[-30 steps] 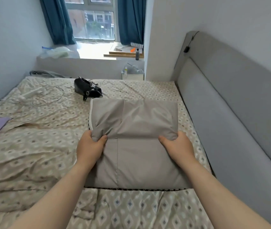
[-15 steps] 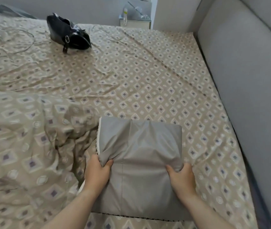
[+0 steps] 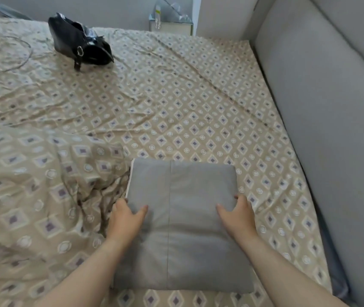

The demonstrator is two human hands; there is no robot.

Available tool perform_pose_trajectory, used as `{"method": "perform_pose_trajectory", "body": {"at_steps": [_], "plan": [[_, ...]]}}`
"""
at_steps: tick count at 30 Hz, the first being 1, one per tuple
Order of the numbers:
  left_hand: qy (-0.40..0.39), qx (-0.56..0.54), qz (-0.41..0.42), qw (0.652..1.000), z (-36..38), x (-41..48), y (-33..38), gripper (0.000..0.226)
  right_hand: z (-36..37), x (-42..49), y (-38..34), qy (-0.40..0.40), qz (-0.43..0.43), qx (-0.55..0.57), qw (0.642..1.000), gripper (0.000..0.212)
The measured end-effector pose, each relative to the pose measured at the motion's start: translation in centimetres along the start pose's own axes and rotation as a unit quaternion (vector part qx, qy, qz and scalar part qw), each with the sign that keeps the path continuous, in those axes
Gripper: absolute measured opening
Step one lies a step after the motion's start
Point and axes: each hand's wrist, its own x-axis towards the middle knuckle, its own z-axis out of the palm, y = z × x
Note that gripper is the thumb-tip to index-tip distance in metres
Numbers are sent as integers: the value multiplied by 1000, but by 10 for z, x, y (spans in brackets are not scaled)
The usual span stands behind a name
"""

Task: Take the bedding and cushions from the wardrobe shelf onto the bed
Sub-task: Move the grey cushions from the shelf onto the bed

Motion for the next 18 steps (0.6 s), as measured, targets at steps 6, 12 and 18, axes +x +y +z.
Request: {"method": "perform_pose_trajectory", "body": {"at_steps": [6,12,18], "plan": [[-62,-85,109,988,-113,-20,107,44,-81,-40,-136,-51,-117,63,990,56],[-2,-155,240,958,-266,-87,187,17,-167,-114,-268,-57,-252,132,957,52],[132,-229,294,919,-403,-181,212,17,-223,-203,-359,-79,-401,240,880,25]]}}
